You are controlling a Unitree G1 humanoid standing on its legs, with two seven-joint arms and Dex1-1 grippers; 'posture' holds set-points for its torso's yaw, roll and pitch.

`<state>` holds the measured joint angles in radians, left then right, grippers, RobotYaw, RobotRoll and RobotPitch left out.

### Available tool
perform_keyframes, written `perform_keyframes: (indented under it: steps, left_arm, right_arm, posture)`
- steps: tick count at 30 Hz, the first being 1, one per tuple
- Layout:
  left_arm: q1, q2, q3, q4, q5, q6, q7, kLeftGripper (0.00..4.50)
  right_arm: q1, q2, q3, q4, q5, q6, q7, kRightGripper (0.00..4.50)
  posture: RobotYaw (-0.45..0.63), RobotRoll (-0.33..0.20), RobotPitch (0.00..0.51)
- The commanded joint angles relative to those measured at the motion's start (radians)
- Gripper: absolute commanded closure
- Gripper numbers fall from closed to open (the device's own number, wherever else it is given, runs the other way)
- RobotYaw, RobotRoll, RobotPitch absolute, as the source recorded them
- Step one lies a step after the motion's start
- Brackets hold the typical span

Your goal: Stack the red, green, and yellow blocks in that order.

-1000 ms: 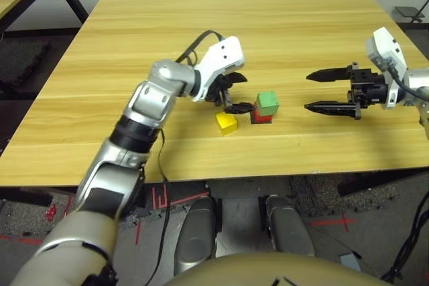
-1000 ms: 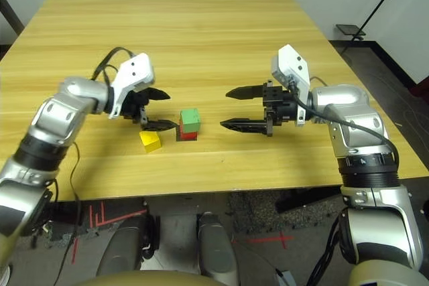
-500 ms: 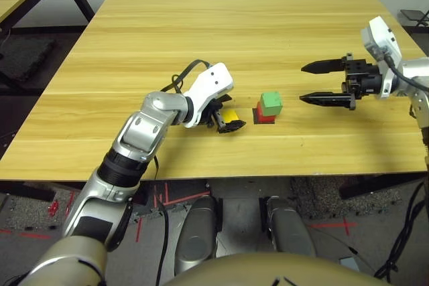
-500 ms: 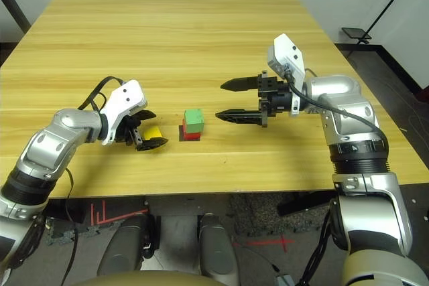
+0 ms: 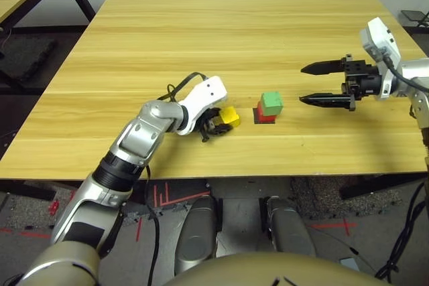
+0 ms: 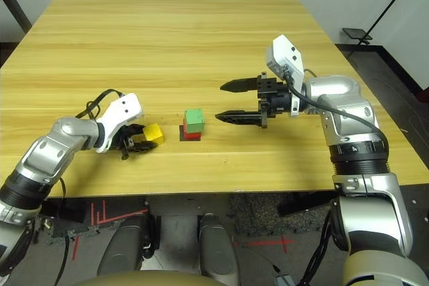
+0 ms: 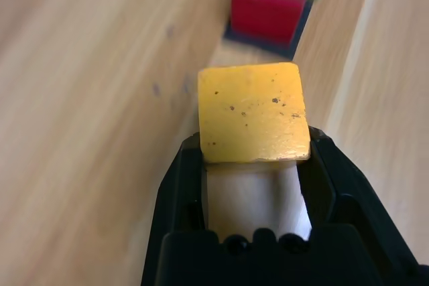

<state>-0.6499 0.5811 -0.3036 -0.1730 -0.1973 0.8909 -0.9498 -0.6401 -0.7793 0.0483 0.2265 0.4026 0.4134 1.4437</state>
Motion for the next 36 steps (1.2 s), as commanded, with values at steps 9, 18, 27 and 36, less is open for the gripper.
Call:
perform_keyframes:
  steps: [9, 18, 27, 36]
  left_arm:
    - [-0.290, -0.050, -0.079, 0.202, -0.031, -0.127, -0.175, 2.48]
    - [-0.319, -0.144, -0.137, 0.372, 0.034, -0.224, -0.198, 2.48]
    - [-0.334, -0.182, -0.134, 0.399, 0.055, -0.203, -0.195, 2.48]
    - [-0.339, -0.204, -0.135, 0.386, 0.062, -0.174, -0.188, 2.48]
  right_arm:
    - [0.042, -0.024, -0.002, -0.036, 0.003, -0.002, 0.015, 0.00]
    - [0.076, -0.024, -0.013, -0.082, 0.017, 0.014, -0.014, 0.00]
    - [0.103, -0.025, -0.024, -0.100, 0.022, 0.020, -0.028, 0.00]
    - [0.108, -0.020, -0.023, -0.099, 0.022, 0.020, -0.031, 0.00]
  posture:
    - [0.05, -0.062, 0.065]
    - [0.01, -0.054, 0.061]
    - [0.00, -0.049, 0.064]
    - [0.00, -0.046, 0.073]
